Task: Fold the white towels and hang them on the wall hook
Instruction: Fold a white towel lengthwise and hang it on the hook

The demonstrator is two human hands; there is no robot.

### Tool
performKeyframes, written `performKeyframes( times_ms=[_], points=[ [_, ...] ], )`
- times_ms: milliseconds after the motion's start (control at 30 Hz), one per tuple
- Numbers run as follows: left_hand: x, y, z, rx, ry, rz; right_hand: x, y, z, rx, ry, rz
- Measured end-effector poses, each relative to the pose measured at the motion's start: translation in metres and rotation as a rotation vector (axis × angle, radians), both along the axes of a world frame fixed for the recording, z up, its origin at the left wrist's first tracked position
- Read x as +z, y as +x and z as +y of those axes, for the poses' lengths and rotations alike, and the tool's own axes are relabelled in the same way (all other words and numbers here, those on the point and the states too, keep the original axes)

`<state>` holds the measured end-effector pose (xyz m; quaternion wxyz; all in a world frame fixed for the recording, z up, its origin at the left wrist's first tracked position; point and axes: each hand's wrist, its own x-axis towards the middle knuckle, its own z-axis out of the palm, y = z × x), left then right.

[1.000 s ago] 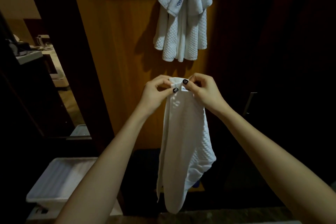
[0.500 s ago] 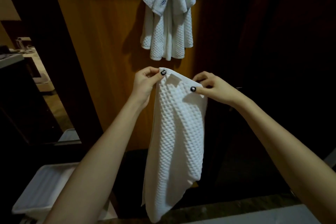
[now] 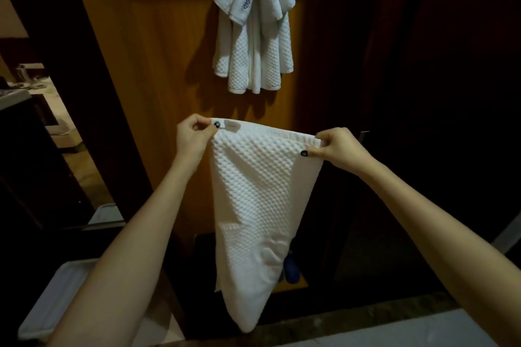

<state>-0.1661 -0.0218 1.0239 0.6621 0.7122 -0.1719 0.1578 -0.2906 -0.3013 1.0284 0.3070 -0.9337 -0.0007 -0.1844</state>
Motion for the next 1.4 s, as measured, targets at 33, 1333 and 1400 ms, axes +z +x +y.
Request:
performKeyframes(
  times_ms=[33,1333,1400],
  points=[
    [-0.001,0.001,0.003,0.013,0.019,-0.017,0.002,0.002,0.002,-0.007,0.014,-0.05],
    [-0.004,-0.01,-0.035,-0.049,0.178,-0.289,0.033,0.011,0.072,0.161,0.136,0.011],
    [0.001,-0.013,-0.035,-0.122,0.122,-0.22,0.038,0.012,0.077,0.17,0.006,-0.096]
  ],
)
